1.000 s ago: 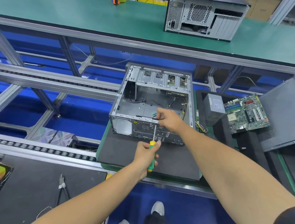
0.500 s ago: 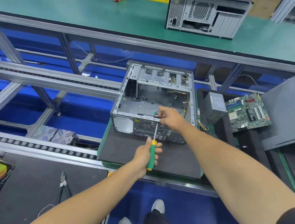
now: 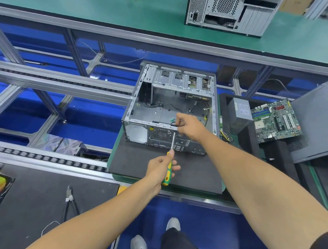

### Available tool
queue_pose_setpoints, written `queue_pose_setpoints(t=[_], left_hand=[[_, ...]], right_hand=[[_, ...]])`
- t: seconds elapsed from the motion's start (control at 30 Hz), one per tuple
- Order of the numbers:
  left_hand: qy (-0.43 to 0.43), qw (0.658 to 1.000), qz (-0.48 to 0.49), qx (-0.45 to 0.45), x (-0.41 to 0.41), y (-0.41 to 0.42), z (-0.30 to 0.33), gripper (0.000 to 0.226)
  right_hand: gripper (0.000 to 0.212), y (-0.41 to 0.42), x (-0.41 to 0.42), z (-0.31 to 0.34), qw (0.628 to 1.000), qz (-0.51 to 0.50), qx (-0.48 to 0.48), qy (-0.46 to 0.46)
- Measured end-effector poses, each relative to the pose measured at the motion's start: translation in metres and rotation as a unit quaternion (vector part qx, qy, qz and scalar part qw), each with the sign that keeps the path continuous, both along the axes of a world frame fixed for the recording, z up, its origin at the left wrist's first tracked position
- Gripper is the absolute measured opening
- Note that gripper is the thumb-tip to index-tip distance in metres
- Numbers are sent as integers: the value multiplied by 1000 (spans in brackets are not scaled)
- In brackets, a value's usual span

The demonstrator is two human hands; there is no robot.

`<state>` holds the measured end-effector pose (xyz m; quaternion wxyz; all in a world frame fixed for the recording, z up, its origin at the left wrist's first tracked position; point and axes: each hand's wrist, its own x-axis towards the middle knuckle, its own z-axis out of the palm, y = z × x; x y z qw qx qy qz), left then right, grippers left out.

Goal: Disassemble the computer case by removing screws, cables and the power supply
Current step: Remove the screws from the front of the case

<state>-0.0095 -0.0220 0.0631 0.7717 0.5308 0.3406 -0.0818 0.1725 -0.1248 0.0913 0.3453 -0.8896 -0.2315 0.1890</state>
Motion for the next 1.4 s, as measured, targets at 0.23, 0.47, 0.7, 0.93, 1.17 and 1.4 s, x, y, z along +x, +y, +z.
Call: queue_pose_setpoints(t=[0.23,0.47,0.7,0.93,1.17,1.4], left_hand=[[33,997,-59,-42,5,6,12,60],[22,999,19,-40,13,8,8,49],[2,1000,15,28,8,10,4,46],[34,999,4,22,7,-3,14,53],[43,999,1,32,14,-4,18,44],[8,999,34,34,9,0,9,41]], right_hand=[[19,-1,2,-1,1000,7,-1,-12],[16,-1,4,-1,1000,13,-8,-18],[14,-3,3,-1,999,25,-8,-25],[14,-3,2,2,999,26,-7,-33],[14,-3,1,5,998,35,-14,-42],[15,-3,2,6,998,39,-19,-45]])
